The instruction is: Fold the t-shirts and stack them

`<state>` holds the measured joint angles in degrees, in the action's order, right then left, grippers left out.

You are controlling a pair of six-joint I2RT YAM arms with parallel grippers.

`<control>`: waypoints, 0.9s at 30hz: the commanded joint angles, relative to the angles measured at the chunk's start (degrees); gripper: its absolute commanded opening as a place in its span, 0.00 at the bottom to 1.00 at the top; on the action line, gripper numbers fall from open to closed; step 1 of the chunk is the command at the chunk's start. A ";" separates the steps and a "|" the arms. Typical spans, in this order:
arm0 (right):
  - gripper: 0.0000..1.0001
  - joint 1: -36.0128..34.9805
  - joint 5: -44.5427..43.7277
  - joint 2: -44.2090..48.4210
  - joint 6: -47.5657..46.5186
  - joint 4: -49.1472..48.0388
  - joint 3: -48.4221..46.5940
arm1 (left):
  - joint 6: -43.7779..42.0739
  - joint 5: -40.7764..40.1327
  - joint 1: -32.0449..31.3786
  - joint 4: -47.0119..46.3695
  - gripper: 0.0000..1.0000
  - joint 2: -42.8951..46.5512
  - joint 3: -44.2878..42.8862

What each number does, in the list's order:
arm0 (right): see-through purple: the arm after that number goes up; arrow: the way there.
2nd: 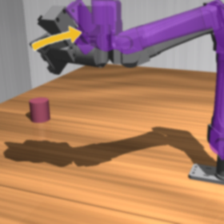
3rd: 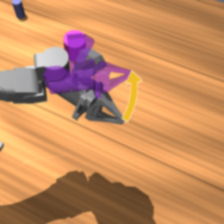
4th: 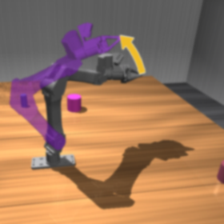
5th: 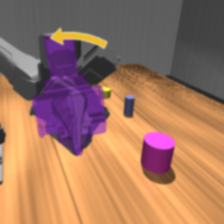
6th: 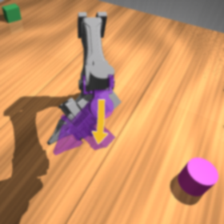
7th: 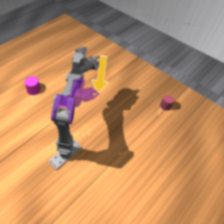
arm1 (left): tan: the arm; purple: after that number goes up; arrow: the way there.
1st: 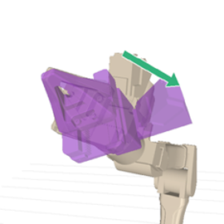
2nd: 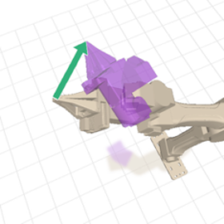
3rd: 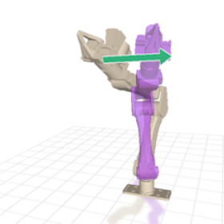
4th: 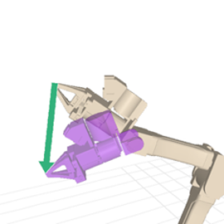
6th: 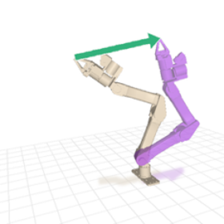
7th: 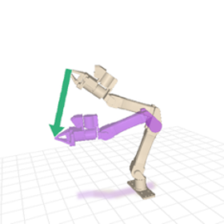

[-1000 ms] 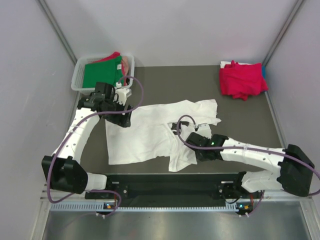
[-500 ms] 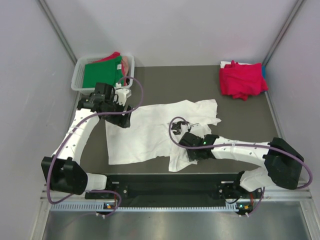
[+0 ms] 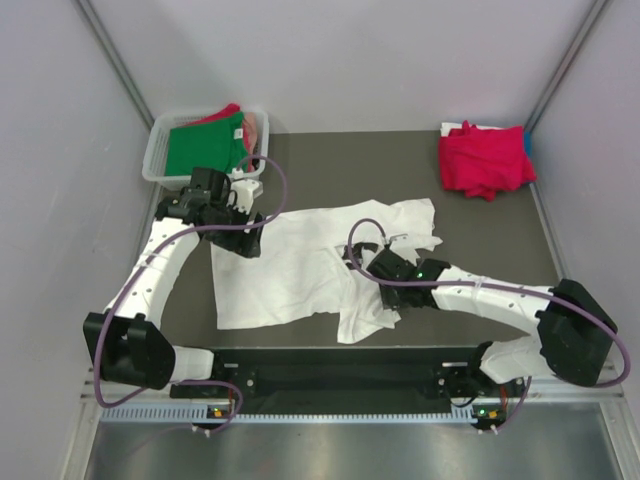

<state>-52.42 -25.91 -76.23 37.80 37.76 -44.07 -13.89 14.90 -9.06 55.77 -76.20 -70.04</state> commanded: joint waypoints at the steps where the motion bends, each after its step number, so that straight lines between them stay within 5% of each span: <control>1: 0.58 0.66 0.50 0.20 -0.27 -4.26 -0.67 | -0.35 -0.13 -0.17 -0.40 0.80 1.94 -0.10; 18: 0.50 -0.05 5.79 -1.12 3.95 -10.16 8.39 | -0.79 -1.27 -0.17 0.31 0.80 0.88 -2.47; 22: 0.21 0.04 5.61 -1.29 3.95 -10.51 7.87 | -0.70 -1.27 -0.17 0.31 0.80 0.88 -2.38; 23: 0.06 0.04 5.61 -1.55 3.95 -10.42 7.69 | -0.70 -1.36 -0.17 0.48 0.80 0.97 -2.38; 27: 0.00 -0.05 5.26 -1.30 3.86 -9.64 7.42 | -1.05 -1.80 -0.17 0.57 0.80 1.15 -2.29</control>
<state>-52.36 -19.92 -77.62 41.54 27.07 -37.10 -13.91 13.78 -9.06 56.03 -76.23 -70.41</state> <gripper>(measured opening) 0.015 0.805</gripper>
